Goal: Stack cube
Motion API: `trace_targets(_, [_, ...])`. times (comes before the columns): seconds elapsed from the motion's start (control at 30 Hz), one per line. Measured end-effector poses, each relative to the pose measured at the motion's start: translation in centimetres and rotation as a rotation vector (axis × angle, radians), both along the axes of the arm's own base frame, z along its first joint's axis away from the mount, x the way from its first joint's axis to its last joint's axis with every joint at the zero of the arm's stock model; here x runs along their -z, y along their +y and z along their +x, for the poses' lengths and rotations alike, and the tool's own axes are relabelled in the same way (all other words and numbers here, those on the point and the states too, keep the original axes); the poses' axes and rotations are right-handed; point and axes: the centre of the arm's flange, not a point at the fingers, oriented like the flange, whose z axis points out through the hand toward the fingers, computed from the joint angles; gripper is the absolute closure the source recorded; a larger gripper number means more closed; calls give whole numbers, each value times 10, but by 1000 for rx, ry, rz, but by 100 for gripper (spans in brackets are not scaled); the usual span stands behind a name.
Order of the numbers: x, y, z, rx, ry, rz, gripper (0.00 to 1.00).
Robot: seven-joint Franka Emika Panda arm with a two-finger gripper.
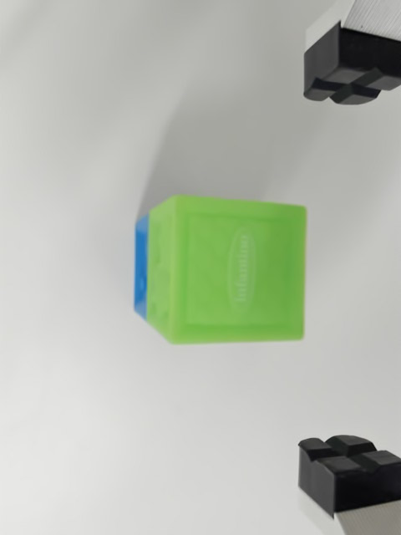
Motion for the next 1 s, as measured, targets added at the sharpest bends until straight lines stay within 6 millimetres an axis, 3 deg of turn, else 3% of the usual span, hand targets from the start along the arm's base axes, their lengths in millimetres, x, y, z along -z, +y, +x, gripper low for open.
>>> trace_targets(1.0, [-127,0,1,-2,-3,1,0])
